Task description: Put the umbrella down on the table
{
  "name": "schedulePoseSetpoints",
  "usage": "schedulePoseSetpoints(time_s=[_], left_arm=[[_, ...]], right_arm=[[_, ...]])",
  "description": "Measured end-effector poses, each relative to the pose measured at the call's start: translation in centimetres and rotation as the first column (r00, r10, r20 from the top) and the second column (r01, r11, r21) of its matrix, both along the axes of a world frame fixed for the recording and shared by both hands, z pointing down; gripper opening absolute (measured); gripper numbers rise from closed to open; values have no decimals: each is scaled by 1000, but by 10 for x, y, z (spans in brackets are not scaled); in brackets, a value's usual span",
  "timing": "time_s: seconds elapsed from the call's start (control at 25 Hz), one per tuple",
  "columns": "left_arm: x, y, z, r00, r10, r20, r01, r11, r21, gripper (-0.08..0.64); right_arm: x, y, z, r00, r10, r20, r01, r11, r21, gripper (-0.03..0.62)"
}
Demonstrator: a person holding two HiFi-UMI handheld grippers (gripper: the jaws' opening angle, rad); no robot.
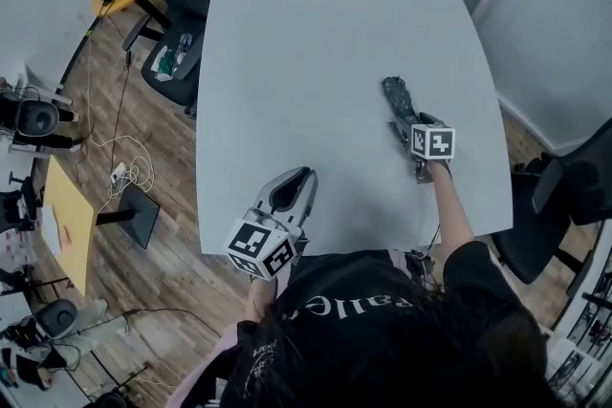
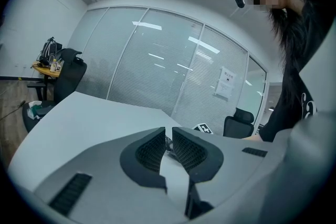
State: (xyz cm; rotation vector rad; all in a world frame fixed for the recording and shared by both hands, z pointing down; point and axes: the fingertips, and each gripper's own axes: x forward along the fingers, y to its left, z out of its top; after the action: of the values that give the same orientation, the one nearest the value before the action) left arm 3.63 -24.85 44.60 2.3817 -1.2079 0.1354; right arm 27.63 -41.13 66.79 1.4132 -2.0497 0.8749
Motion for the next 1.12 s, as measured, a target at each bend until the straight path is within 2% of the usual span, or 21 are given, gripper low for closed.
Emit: schedulePoseSetpoints(time_s=[0.28,0.64,0.92,1.12], left_arm=[[-11,11,-1,1000,19,-13,-19,1000,9,43],[-42,31,-9,999,39,-30,-38,999,34,43],[-78,50,-11,999,35,-41,-33,998,47,43],[-107,63,-8,999,46,3,-46,997,62,43]], right_arm=[[-17,33,-54,994,-35,105,25,995,99,279],[-81,93,-132,970,-118,214,72,974,215,250],[-142,140,-160,960,-162,227,102,962,254,204],[-192,168,-168,954,-206,219,144,953,268,166]])
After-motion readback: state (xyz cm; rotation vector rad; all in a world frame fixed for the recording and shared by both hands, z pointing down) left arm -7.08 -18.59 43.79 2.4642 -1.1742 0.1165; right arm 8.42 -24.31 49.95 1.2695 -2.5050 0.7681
